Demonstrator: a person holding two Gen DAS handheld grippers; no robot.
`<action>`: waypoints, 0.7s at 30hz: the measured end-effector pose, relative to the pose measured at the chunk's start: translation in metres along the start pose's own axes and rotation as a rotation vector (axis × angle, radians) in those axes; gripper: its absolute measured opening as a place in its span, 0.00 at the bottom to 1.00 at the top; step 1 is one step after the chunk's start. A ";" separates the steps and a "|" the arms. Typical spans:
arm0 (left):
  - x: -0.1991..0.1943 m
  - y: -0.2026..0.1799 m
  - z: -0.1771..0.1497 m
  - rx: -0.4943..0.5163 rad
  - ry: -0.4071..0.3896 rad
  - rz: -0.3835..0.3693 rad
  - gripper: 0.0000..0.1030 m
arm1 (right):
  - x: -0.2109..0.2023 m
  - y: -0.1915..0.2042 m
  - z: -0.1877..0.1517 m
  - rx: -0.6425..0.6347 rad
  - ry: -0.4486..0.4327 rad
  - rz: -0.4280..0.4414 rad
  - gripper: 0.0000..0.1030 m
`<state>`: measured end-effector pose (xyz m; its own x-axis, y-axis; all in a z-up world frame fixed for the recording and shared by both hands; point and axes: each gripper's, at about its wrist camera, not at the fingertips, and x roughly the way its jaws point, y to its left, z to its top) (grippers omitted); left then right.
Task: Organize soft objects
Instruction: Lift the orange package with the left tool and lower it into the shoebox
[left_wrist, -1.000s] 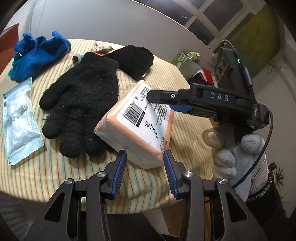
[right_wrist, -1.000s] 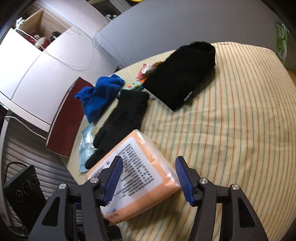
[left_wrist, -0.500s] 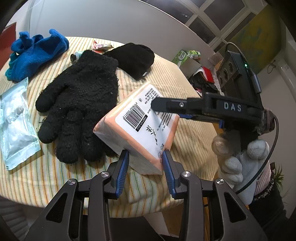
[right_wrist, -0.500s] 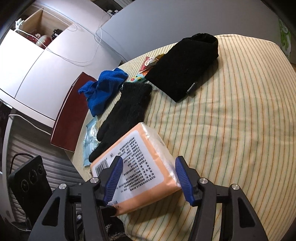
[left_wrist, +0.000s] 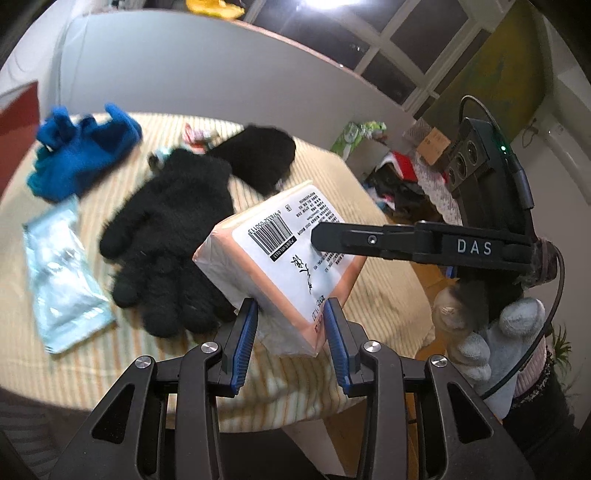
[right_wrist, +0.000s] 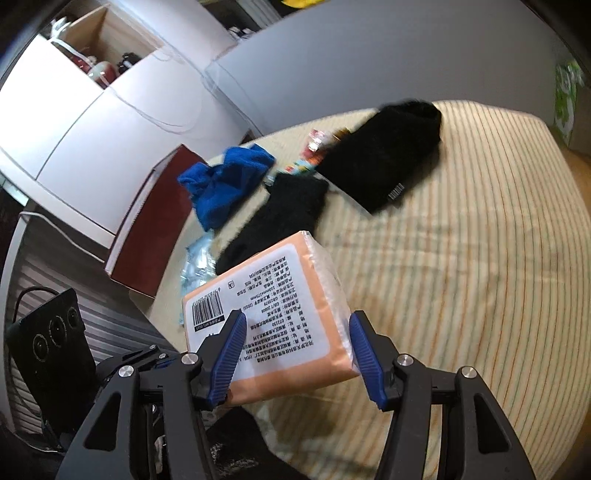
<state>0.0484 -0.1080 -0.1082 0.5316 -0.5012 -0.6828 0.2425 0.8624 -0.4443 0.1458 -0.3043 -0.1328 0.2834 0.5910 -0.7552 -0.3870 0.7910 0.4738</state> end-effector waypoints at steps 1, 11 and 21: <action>-0.007 0.002 0.002 0.003 -0.016 0.005 0.34 | -0.001 0.007 0.002 -0.013 -0.007 -0.002 0.53; -0.085 0.042 0.020 -0.008 -0.181 0.099 0.34 | 0.009 0.100 0.035 -0.164 -0.042 0.051 0.53; -0.153 0.109 0.027 -0.072 -0.310 0.230 0.34 | 0.059 0.206 0.075 -0.330 -0.028 0.121 0.53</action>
<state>0.0157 0.0648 -0.0368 0.7879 -0.2405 -0.5669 0.0367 0.9372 -0.3467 0.1484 -0.0952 -0.0460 0.2404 0.6847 -0.6880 -0.6804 0.6244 0.3837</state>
